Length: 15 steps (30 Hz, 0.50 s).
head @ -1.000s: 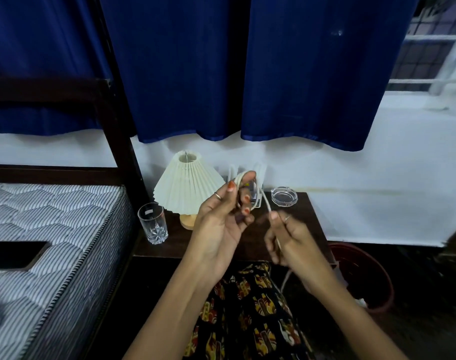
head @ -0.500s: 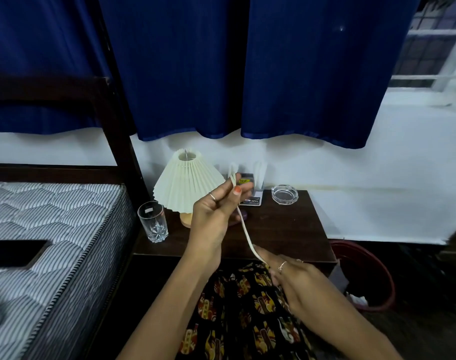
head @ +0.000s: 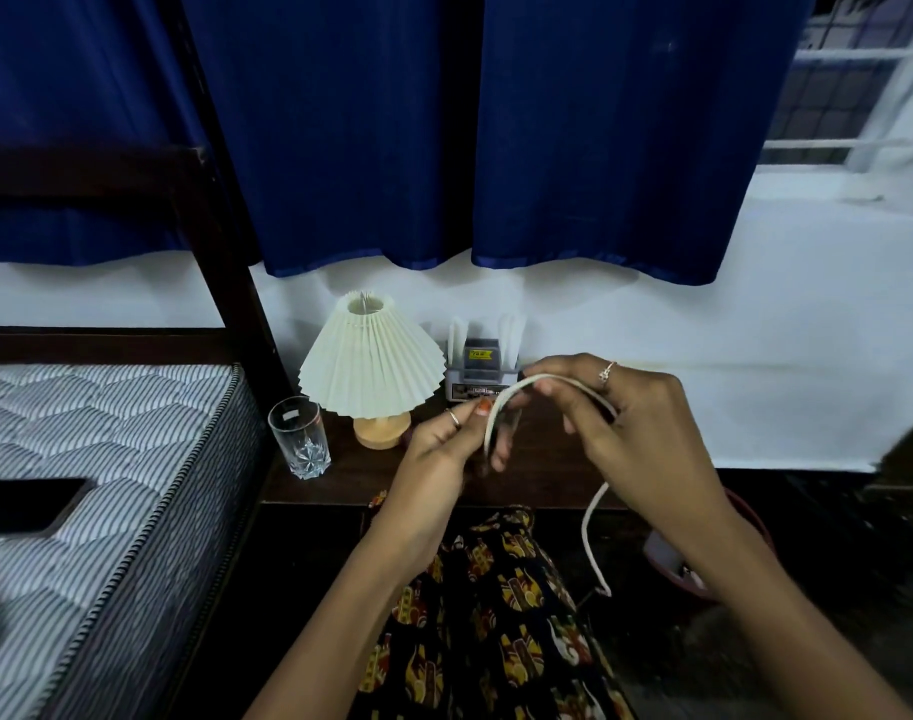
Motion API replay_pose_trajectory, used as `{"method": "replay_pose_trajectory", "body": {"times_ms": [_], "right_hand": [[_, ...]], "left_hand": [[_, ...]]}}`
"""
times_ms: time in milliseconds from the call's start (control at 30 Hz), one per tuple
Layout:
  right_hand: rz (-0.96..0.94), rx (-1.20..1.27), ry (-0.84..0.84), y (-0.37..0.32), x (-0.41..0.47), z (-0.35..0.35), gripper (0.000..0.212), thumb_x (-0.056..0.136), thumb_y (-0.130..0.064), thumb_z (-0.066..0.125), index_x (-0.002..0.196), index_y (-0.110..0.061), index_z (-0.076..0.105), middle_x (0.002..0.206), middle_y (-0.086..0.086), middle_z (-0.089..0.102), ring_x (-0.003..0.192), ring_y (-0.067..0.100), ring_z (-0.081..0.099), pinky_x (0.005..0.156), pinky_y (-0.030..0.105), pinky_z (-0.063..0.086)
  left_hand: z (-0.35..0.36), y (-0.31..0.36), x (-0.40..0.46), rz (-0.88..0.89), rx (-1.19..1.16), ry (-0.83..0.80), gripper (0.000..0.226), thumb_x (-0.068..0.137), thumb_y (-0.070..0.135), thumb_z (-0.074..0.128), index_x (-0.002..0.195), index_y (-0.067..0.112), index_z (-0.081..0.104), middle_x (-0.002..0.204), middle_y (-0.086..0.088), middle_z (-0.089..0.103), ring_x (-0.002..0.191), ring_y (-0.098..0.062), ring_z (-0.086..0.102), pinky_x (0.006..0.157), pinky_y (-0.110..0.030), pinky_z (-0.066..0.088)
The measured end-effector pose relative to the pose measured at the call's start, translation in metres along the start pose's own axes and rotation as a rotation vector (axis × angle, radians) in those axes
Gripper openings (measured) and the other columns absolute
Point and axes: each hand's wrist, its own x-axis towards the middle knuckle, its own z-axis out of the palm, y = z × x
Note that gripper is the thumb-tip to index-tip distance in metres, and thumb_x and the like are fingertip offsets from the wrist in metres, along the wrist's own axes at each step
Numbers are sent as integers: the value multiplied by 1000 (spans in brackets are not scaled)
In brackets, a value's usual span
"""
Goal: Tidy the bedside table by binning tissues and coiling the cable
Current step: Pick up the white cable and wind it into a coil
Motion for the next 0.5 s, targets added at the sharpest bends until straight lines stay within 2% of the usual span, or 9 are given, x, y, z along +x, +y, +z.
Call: {"method": "replay_pose_trajectory", "body": {"times_ms": [67, 133, 233, 333, 400, 500], "right_hand": [[56, 43, 14, 5, 2, 3, 16, 89, -22, 63, 100, -22, 73, 61, -43, 54, 64, -16, 56, 65, 0, 35], [107, 87, 17, 9, 2, 6, 15, 89, -18, 63, 99, -20, 74, 58, -38, 56, 62, -12, 57, 64, 1, 35], [178, 144, 31, 13, 1, 11, 15, 89, -19, 62, 98, -21, 73, 49, -12, 57, 51, 3, 55, 57, 6, 36], [274, 241, 5, 23, -5, 20, 16, 92, -21, 58, 100, -23, 72, 49, -3, 54, 42, 6, 50, 52, 12, 37], [323, 363, -37, 26, -12, 26, 19, 95, -22, 53, 101, -26, 70, 51, 0, 55, 37, 7, 44, 46, 17, 37], [397, 587, -70, 25, -23, 31, 24, 98, -22, 44, 101, -24, 67, 56, 6, 56, 38, 16, 44, 38, 17, 34]], "left_hand": [[1, 1, -4, -20, -69, -17, 36, 97, 20, 42, 86, 21, 77, 63, -1, 51, 61, -11, 45, 63, -24, 34], [2, 2, -7, -43, -100, -33, 38, 98, 23, 41, 89, 21, 77, 65, 1, 51, 61, -8, 43, 62, -21, 35], [3, 3, -10, -61, -85, -63, 36, 94, 32, 43, 97, 19, 76, 66, 3, 47, 64, -8, 40, 64, -24, 32], [5, 6, -9, -75, -129, -79, 37, 90, 31, 48, 109, 9, 71, 63, 6, 42, 61, -6, 36, 63, -24, 28], [7, 9, -7, -101, -195, -96, 36, 90, 29, 49, 109, 8, 71, 63, 6, 41, 60, -6, 35, 61, -22, 28], [12, 13, -6, -135, -311, -124, 32, 91, 25, 47, 99, 10, 75, 60, 6, 40, 57, -5, 35, 56, -20, 28]]}}
